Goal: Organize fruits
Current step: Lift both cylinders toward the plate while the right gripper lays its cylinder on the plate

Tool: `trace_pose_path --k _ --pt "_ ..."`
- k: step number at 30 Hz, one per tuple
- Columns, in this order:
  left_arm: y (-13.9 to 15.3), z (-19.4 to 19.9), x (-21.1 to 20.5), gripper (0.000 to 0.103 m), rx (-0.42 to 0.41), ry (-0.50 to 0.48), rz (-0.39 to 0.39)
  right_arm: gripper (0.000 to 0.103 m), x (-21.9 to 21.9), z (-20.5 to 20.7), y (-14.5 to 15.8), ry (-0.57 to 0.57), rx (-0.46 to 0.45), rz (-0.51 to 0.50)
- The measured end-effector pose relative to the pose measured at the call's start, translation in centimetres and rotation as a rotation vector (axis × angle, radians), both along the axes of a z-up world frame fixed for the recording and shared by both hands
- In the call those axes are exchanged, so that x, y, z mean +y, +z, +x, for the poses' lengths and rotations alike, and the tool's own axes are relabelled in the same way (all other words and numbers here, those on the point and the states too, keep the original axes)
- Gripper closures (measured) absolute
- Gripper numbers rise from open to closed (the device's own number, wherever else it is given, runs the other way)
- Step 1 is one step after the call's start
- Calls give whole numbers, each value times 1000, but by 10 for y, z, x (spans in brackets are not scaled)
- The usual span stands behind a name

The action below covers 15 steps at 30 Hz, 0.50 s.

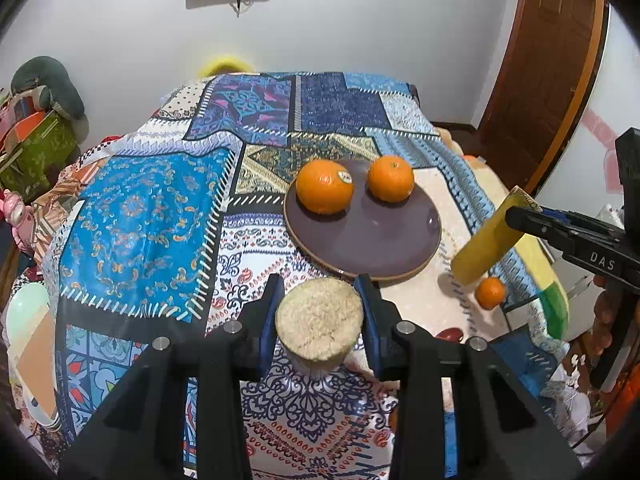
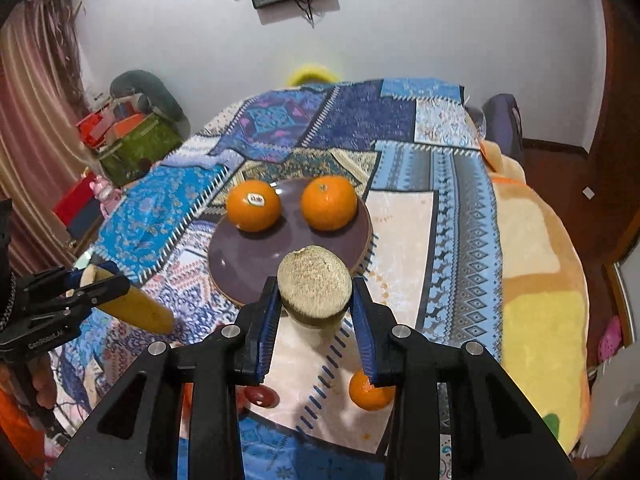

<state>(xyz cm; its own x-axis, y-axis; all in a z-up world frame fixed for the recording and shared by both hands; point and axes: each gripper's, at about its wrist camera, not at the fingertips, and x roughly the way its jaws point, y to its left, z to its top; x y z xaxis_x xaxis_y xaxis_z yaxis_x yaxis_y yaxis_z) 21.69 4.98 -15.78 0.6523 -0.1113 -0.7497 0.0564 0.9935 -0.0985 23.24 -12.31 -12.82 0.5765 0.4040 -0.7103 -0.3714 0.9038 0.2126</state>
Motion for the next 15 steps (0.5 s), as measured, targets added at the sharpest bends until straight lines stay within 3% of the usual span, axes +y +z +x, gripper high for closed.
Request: trace_pose_path --k 6,15 --pt "13 6 -4 67 -37 -10 -16 71 4 3 10 8 -33 -1" --pt "14 36 -17 67 -45 -45 -30 71 25 26 0 46 -31 -46"
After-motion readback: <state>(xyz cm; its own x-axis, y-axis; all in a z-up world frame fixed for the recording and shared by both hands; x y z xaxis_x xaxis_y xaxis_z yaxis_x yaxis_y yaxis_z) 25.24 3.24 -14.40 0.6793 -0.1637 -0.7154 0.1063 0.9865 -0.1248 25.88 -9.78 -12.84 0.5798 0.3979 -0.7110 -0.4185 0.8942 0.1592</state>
